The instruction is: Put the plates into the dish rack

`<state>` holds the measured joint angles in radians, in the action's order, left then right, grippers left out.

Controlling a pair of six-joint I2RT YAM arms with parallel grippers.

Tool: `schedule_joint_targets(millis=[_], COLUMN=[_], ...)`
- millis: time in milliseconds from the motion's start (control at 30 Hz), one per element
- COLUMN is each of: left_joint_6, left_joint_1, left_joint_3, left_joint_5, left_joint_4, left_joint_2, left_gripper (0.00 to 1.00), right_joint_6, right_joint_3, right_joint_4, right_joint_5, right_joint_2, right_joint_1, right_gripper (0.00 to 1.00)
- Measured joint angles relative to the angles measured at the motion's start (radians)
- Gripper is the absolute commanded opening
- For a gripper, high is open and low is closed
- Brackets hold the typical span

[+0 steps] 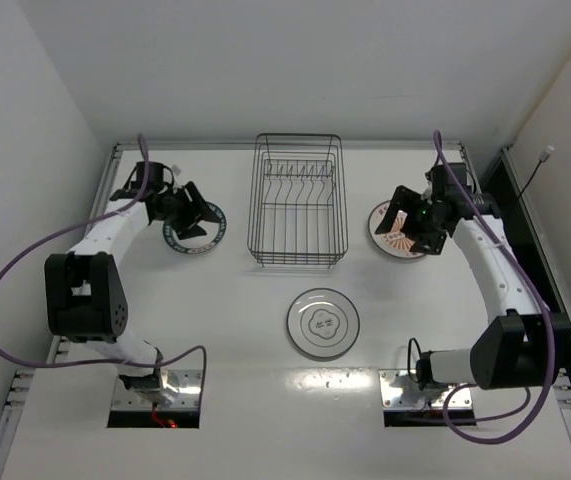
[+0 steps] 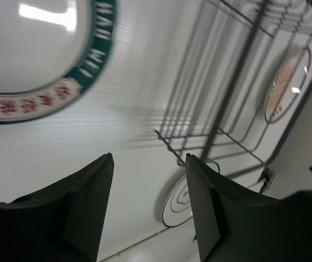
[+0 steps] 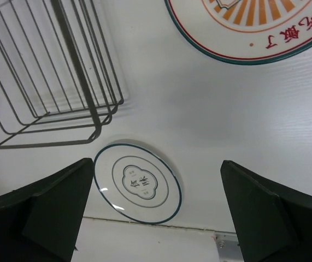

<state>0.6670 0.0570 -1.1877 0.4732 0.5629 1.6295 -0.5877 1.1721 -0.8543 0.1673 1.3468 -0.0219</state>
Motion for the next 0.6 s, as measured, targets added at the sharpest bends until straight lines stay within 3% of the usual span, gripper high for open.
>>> schedule_joint_targets(millis=[200, 367, 600], left_joint_6=[-0.007, -0.03, -0.08], left_joint_1=[-0.164, -0.186, -0.221], left_joint_3=[0.031, 0.095, 0.129], left_joint_5=[0.055, 0.097, 0.117], left_joint_4=[-0.038, -0.056, -0.051], left_joint_2=[-0.125, -0.16, -0.16], left_gripper=[0.52, 0.52, 0.52], right_joint_6=[-0.009, -0.042, -0.039], right_joint_3=[-0.055, -0.188, -0.24], right_joint_4=[0.064, 0.184, 0.322], right_joint_5=[0.045, 0.109, 0.216], right_joint_2=[0.003, 0.034, 0.245], right_joint_1=[0.104, 0.261, 0.486], right_gripper=[1.0, 1.0, 0.88])
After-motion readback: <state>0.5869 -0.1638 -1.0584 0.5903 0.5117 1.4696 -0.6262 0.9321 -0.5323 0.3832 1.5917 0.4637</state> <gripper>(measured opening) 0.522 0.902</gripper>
